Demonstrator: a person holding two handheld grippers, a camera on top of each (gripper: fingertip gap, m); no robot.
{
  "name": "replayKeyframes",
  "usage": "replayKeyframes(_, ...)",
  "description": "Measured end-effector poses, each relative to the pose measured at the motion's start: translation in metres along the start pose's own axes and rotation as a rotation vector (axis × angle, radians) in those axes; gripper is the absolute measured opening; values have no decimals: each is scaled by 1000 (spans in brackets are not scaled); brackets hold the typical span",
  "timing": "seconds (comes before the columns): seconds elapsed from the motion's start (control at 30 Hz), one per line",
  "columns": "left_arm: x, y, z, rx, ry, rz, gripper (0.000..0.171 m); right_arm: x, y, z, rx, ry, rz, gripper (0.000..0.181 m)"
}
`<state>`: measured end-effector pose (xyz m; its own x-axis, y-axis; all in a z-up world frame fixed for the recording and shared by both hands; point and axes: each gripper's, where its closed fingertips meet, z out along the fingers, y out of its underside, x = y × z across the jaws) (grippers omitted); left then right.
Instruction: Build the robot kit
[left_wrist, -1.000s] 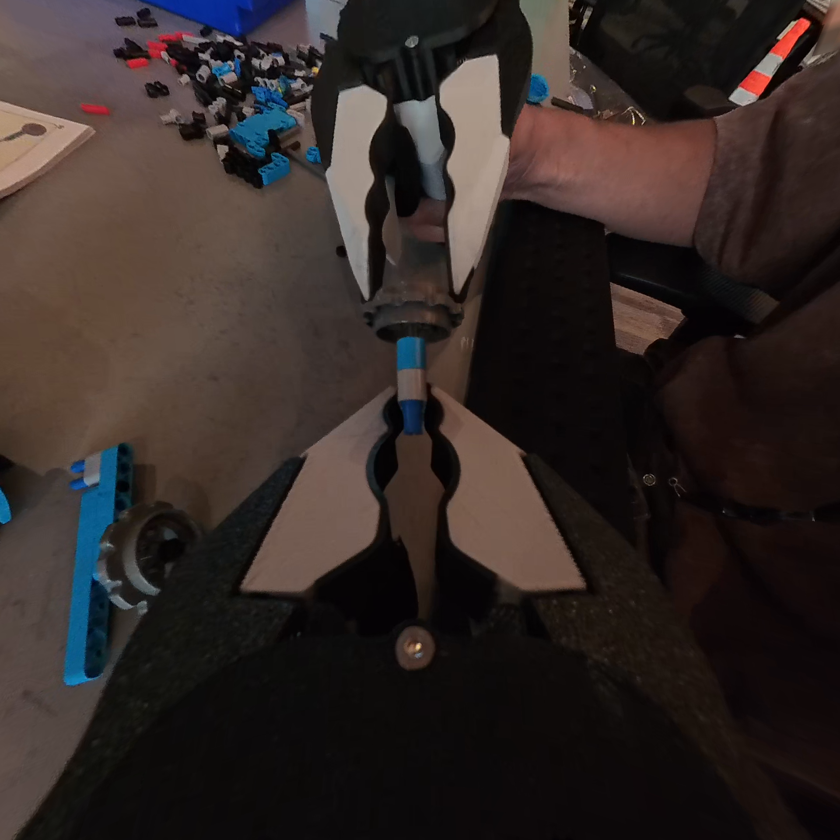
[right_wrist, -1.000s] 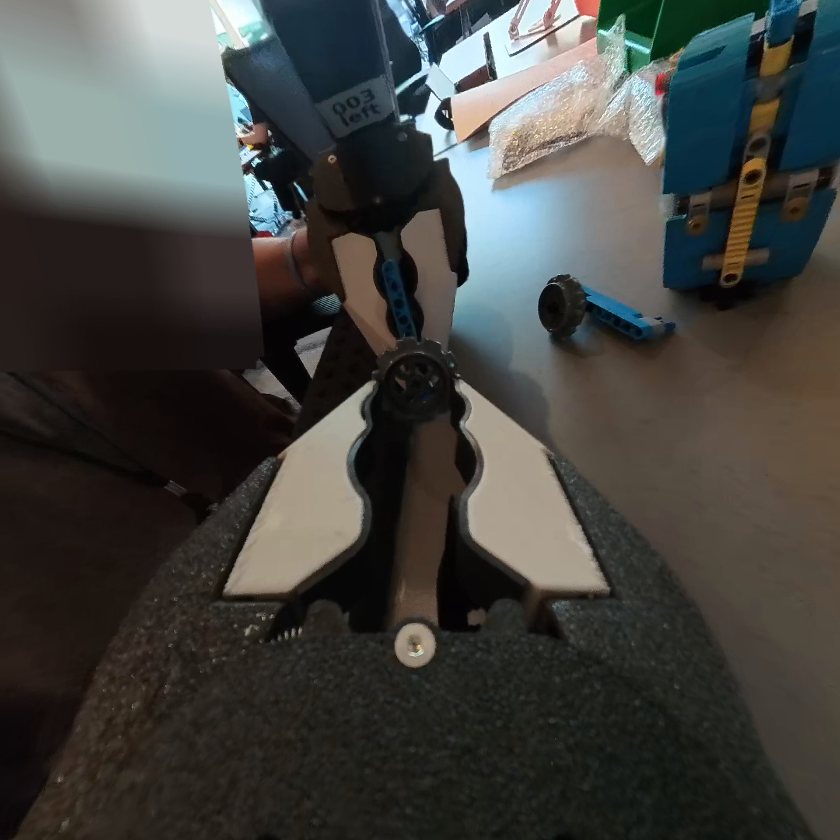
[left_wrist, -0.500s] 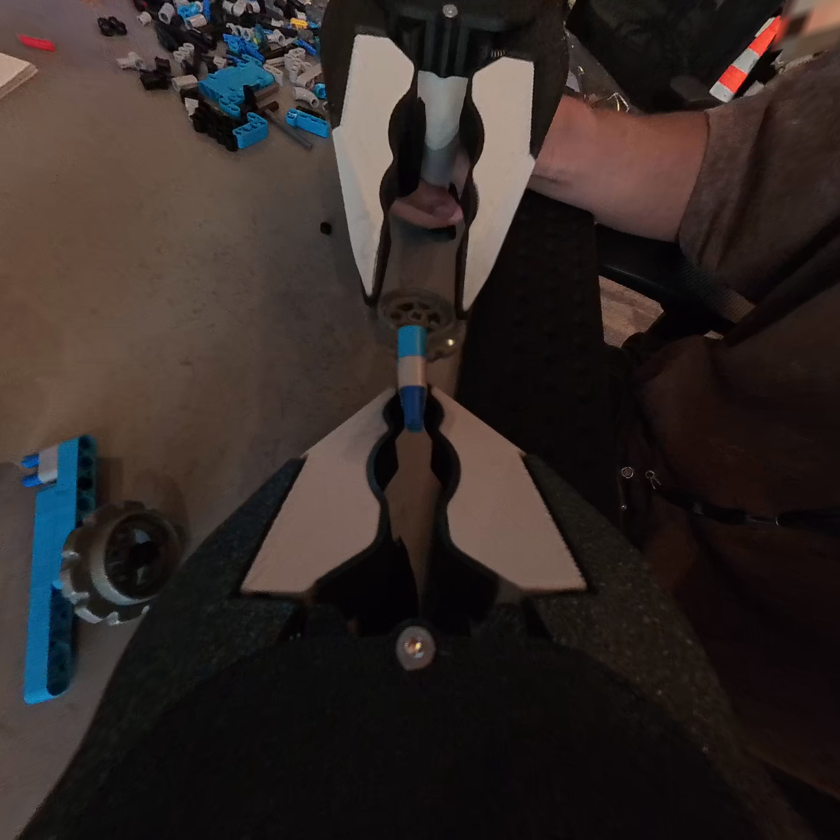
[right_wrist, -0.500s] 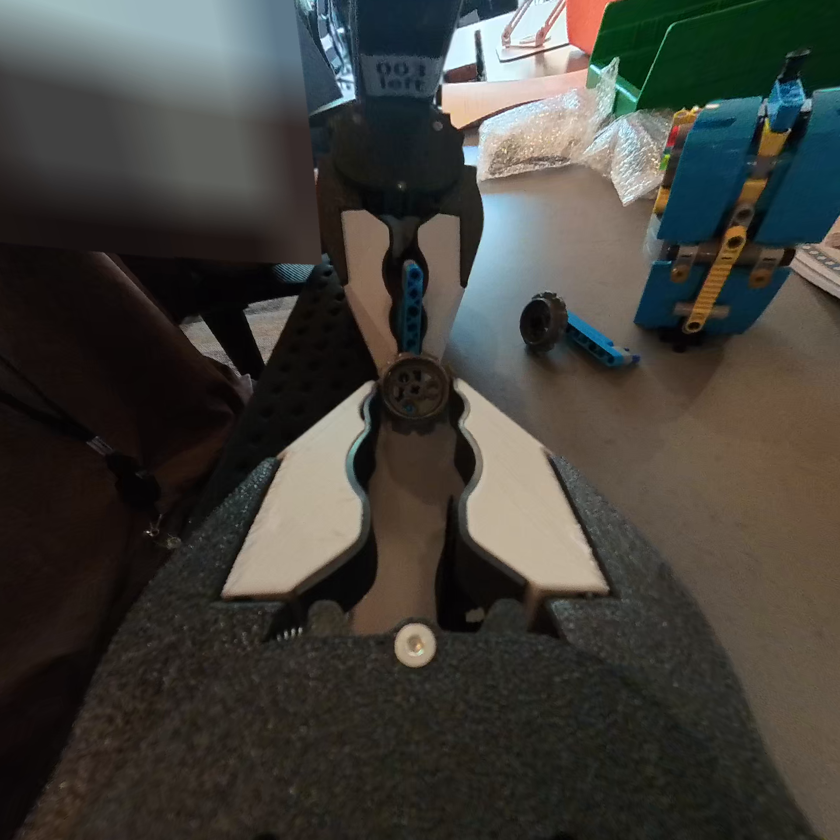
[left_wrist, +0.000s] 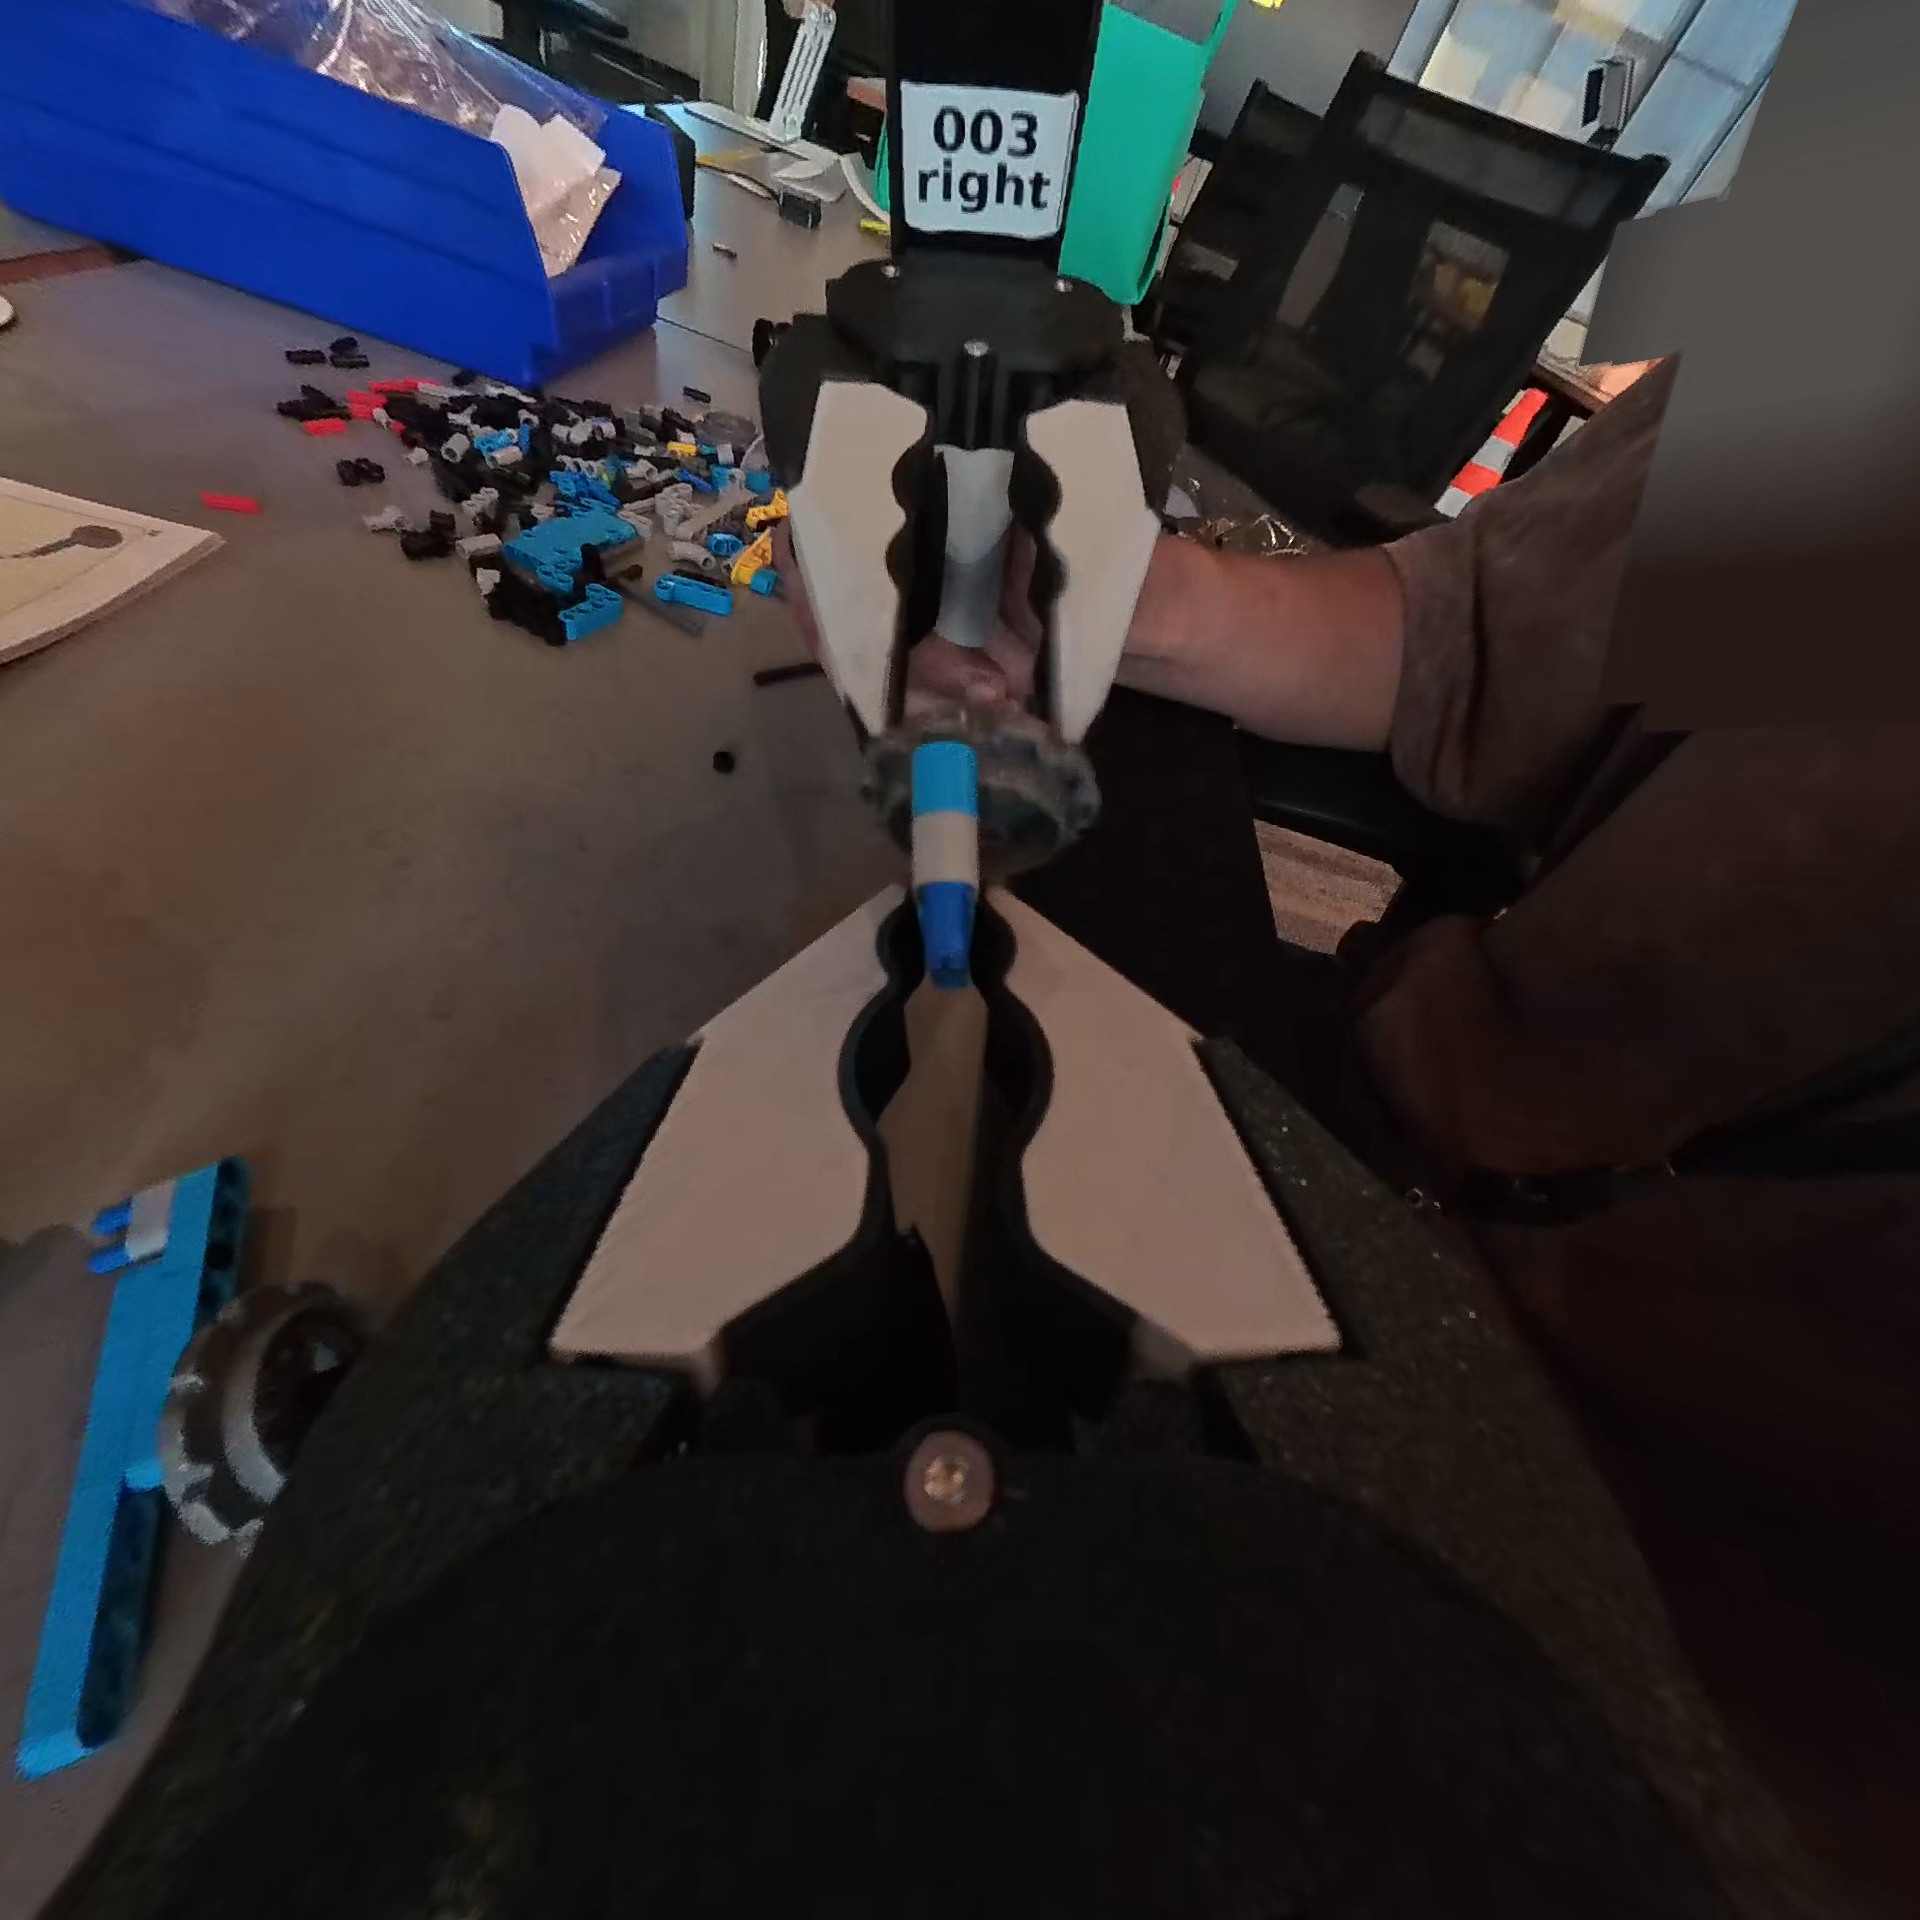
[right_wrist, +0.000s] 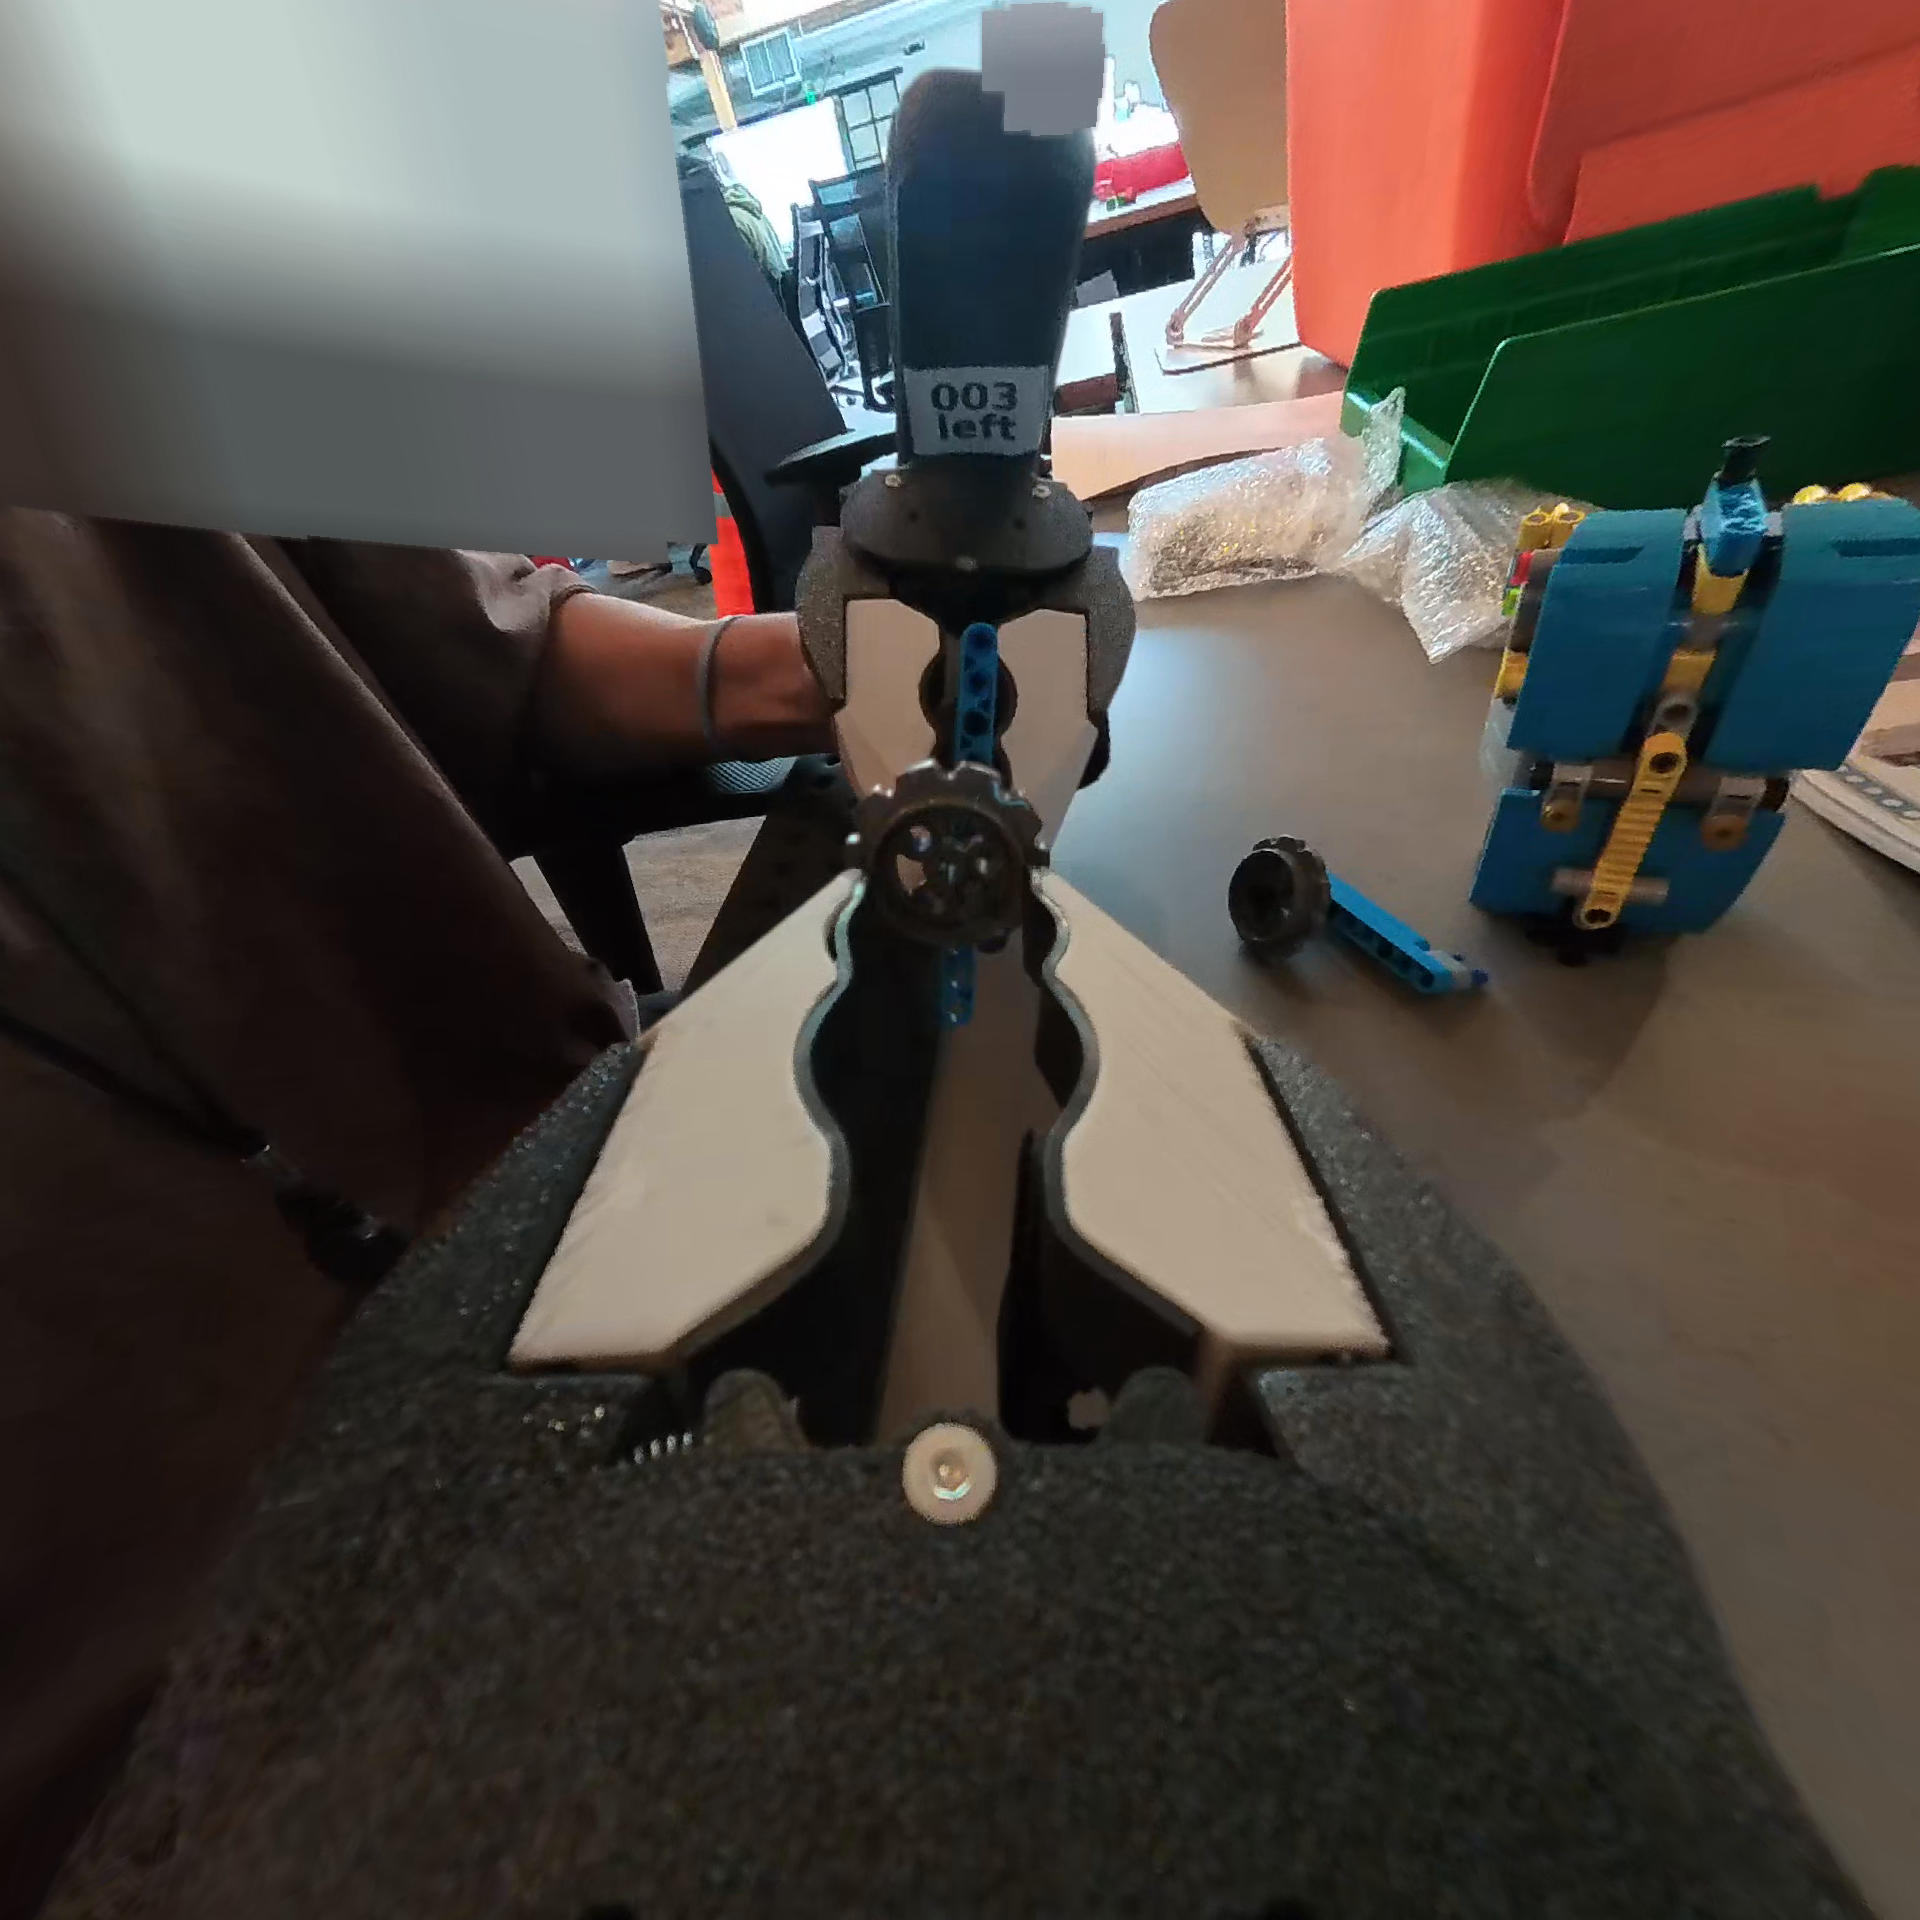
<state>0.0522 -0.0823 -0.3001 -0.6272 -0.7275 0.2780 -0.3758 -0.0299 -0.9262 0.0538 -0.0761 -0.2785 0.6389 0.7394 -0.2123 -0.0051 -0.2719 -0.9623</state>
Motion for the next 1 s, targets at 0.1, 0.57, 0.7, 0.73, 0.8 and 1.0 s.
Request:
replayKeyframes(0.1,-1,5,5,-37,-25,15,6,8,3,-2,-27,55,-13,9)
replayKeyframes(0.57,2,-1,-1,3,8,-19,6,-6,0,-4,-12,-42,29,42)
replayKeyframes(0.7,2,-2,-1,8,11,-19,6,-9,-1,3,-14,-45,25,57)
replayKeyframes(0.73,3,-1,0,-1,9,-13,6,-8,-1,6,-18,-43,33,59)
replayKeyframes(0.8,3,2,2,-21,2,1,6,-8,5,12,-57,-42,46,55)
replayKeyframes(1.0,5,3,2,-18,13,7,6,-6,6,11,-102,45,-54,42)
